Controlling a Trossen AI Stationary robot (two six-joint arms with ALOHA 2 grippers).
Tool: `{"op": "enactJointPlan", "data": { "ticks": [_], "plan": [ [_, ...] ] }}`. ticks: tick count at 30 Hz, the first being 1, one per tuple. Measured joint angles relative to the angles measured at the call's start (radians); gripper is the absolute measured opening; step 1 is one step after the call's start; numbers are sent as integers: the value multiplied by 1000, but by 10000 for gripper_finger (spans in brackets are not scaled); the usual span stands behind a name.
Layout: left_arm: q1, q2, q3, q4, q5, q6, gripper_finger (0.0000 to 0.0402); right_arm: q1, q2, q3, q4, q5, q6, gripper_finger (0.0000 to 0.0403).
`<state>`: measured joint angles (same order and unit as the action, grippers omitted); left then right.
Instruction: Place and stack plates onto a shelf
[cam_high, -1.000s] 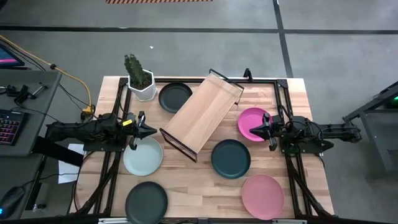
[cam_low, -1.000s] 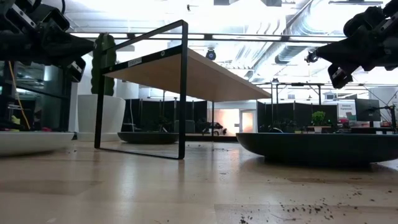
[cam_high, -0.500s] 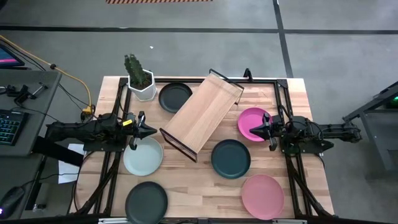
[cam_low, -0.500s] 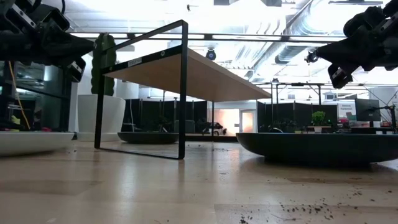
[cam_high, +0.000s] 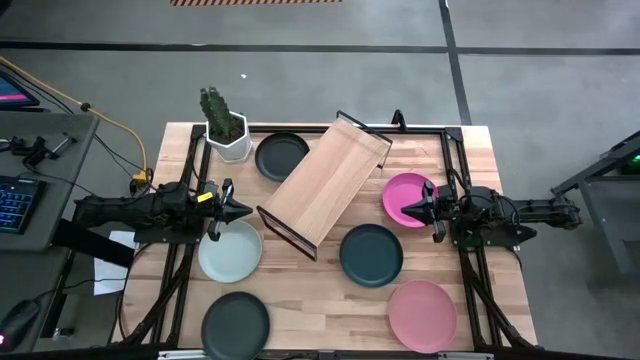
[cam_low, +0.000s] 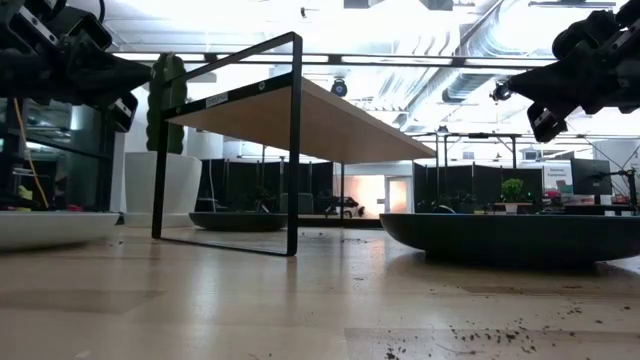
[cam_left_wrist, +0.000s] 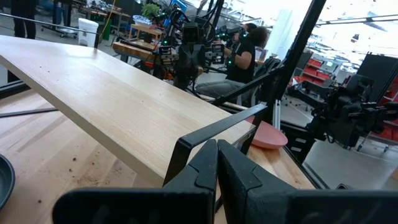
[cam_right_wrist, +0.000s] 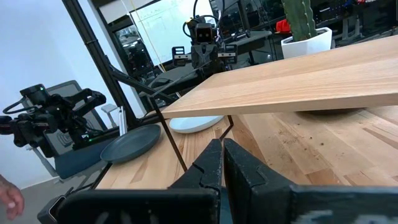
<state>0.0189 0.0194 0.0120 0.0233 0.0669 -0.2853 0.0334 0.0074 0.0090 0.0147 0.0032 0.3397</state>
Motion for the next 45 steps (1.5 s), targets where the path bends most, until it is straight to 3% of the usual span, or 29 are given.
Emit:
{"op": "enactJointPlan", "data": {
  "ticks": [38, 43, 45],
  "plan": [
    [0, 0, 0, 0, 0, 0, 0, 0, 0, 0, 0, 0, -1, 0],
    [0, 0, 0, 0, 0, 0, 0, 0, 0, 0, 22, 57, -83, 0],
    [0, 0, 0, 0, 0, 0, 0, 0, 0, 0, 110, 73, -16, 0]
  ]
}}
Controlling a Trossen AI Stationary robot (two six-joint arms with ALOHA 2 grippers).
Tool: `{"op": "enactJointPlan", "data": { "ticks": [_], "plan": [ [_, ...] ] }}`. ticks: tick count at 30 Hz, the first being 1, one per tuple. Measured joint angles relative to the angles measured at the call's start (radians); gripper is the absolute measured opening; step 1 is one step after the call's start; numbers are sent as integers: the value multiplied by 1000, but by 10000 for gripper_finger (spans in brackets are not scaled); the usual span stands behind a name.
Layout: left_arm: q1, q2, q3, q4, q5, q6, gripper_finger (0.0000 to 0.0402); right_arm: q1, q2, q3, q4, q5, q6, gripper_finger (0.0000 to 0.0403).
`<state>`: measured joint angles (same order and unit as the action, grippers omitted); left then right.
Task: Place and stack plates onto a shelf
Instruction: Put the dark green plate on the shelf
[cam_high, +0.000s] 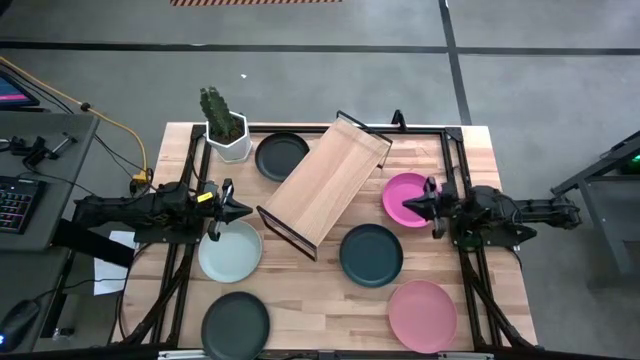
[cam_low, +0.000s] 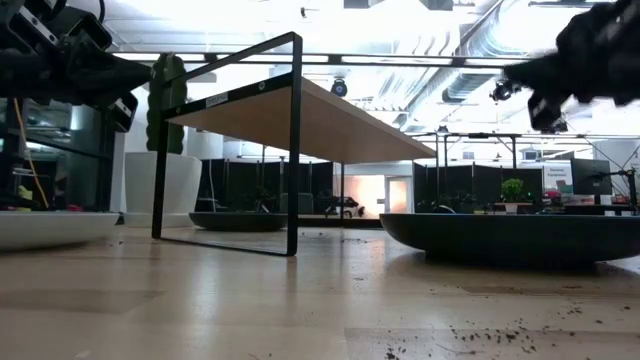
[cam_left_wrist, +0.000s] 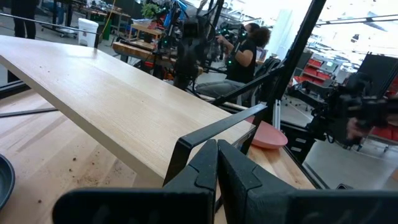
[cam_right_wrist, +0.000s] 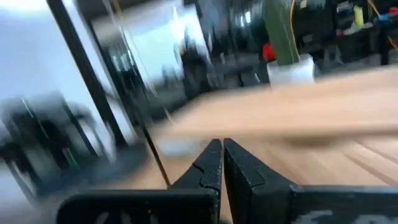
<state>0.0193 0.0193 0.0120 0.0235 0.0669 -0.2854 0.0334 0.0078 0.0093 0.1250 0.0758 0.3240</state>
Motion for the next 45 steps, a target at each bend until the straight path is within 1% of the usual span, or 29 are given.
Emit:
{"op": "enactJointPlan", "data": {
  "ticks": [2, 5, 6, 8, 10, 11, 13, 14, 17, 20, 22, 24, 27, 30, 33, 36, 39, 41, 45],
  "plan": [
    [0, 0, 0, 0, 0, 0, 0, 0, 0, 1, 153, 16, 131, 0],
    [0, 0, 0, 0, 0, 0, 0, 0, -1, 7, 375, 122, 291, 0],
    [0, 0, 0, 0, 0, 0, 0, 0, -1, 12, 435, 157, 319, 0],
    [0, 0, 0, 0, 0, 0, 0, 0, -1, 23, 525, 251, 309, 0],
    [0, 0, 0, 0, 0, 0, 0, 0, -1, 45, 556, 350, 318, 0],
    [0, 0, 0, 0, 0, 0, 0, -1, 4, 68, 546, 363, 338, 1],
    [0, 0, 0, 0, 0, 0, 0, 1, 31, 136, 467, 336, 358, 9],
    [0, 0, 0, 0, 0, 0, 0, 4, 58, 180, 393, 318, 373, 15],
    [0, 0, 0, 0, 0, 0, 0, 15, 180, 340, 108, 283, 404, 51],
    [0, 0, 0, 0, 0, 0, 0, 29, 331, 514, -232, 221, 455, 100],
    [0, 0, 0, 0, 0, 0, 0, 39, 437, 609, -447, 147, 513, 134],
    [0, 0, 0, 0, 0, 0, 0, 52, 534, 678, -611, 58, 574, 164],
    [0, 0, 0, 0, 0, 0, 0, 90, 667, 712, -763, -79, 700, 197],
    [0, 0, 0, 0, 0, 0, 0, 152, 784, 698, -821, -153, 862, 213],
    [0, 0, 0, 0, 0, 0, 0, 224, 878, 662, -859, -165, 1010, 215],
    [0, 0, 0, 0, 0, 0, 0, 289, 947, 628, -867, -154, 1118, 216],
    [0, 0, 0, 0, 0, 0, 0, 326, 994, 602, -835, -117, 1217, 216],
    [0, 0, 0, 0, 0, 0, 0, 340, 1024, 578, -796, -94, 1280, 216],
    [0, 0, 0, 0, 0, 0, 0, 344, 1078, 523, -674, -68, 1329, 216]
  ]
}}
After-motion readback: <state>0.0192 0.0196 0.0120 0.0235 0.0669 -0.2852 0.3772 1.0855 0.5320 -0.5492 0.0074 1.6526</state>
